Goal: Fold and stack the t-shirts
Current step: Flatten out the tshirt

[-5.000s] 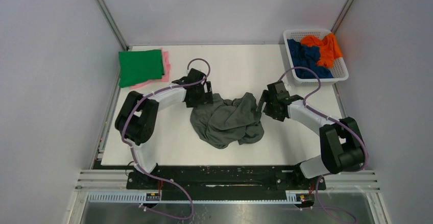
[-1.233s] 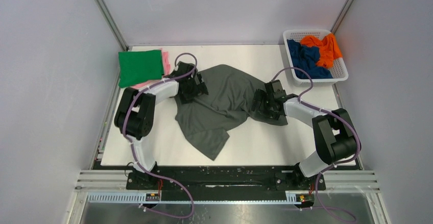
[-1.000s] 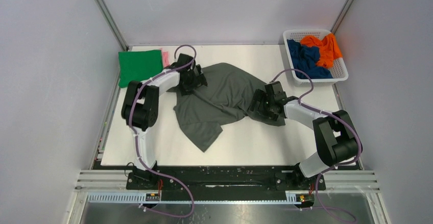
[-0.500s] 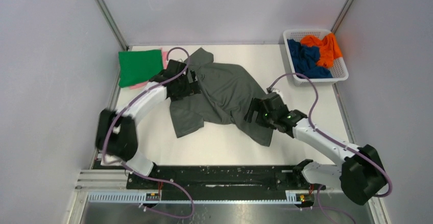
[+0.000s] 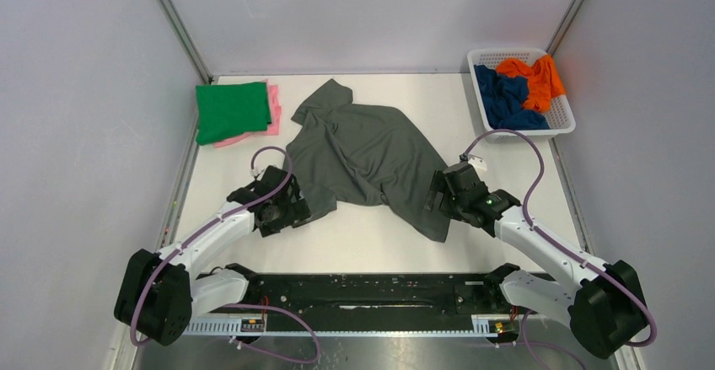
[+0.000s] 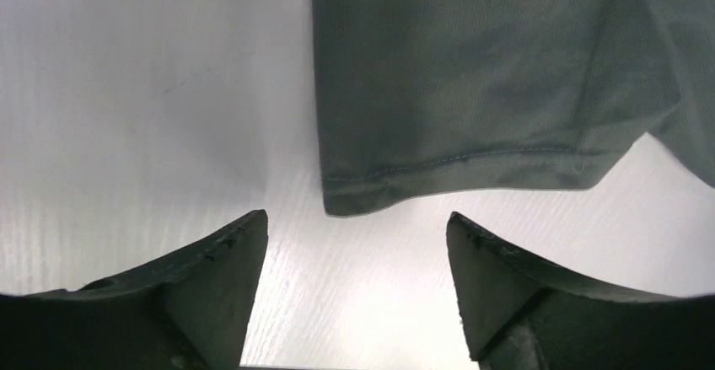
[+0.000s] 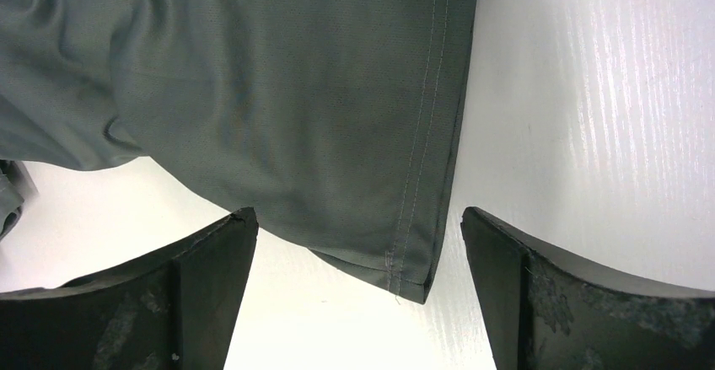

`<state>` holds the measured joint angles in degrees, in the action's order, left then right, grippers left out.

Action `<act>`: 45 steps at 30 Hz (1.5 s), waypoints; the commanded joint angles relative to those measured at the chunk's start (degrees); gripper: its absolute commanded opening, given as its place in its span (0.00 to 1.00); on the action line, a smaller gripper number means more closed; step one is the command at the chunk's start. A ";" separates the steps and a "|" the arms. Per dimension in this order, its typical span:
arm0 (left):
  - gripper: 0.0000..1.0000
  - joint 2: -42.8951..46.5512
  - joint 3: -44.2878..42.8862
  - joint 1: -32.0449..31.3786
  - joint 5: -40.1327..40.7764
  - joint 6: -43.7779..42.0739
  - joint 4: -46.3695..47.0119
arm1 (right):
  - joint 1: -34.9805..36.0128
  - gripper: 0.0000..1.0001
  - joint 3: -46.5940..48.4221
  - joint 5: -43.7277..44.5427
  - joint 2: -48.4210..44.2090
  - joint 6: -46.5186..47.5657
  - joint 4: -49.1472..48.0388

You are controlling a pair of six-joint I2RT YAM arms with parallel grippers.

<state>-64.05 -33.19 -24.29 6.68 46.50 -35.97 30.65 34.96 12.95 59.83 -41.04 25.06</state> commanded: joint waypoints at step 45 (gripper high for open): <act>0.00 2.07 -1.86 -5.06 14.14 5.67 -6.85 | 3.36 0.64 -2.29 -6.72 13.31 -3.21 2.94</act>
<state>-65.14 -34.72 -29.36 17.15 50.96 -40.40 33.36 33.56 4.97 71.33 -42.35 29.23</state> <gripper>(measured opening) 0.022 0.672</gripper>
